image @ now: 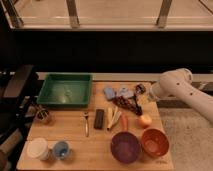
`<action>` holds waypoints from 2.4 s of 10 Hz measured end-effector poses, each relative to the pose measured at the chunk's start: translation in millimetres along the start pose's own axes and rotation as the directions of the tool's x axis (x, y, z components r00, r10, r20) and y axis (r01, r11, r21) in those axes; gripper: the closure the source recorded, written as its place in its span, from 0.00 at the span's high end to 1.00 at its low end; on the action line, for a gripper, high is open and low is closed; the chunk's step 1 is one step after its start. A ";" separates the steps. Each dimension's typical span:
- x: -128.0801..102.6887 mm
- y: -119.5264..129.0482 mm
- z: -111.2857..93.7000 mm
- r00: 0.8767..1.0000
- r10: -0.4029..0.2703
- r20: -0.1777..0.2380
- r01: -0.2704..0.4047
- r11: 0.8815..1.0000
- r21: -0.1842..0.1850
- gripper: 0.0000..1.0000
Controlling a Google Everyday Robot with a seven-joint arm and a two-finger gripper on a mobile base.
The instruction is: Wipe red bowl with brush
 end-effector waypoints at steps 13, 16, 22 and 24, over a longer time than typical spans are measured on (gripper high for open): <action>-15.8 -26.1 88.6 0.962 0.271 0.019 -0.267 0.956 -0.119 0.65; -22.9 -33.5 103.0 0.955 0.284 0.084 -0.278 0.958 -0.075 0.65; -37.1 -47.1 136.0 0.951 0.281 0.129 -0.284 0.959 0.008 0.65; -38.4 -49.5 148.6 0.953 0.277 0.118 -0.283 0.959 0.029 0.65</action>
